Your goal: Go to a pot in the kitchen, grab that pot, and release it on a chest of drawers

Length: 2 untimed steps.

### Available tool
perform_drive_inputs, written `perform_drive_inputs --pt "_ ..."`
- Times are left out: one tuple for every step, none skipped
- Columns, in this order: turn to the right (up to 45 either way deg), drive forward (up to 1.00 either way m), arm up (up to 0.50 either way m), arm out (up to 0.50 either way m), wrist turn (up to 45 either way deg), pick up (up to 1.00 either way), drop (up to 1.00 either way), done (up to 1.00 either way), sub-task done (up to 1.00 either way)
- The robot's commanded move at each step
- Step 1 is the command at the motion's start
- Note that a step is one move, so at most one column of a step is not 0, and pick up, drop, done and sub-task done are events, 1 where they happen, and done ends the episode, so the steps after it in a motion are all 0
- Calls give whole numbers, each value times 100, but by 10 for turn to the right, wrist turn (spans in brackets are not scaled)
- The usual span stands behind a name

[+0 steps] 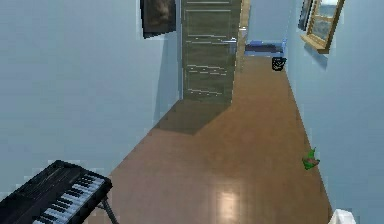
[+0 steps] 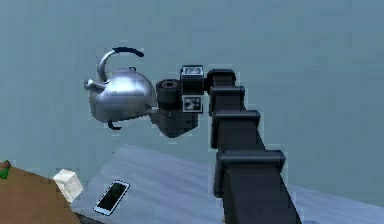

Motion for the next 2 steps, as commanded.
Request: perform_drive_inputs --pt "0 0 0 0 450 0 0 0 0" --pt "0 0 0 0 450 0 0 0 0"
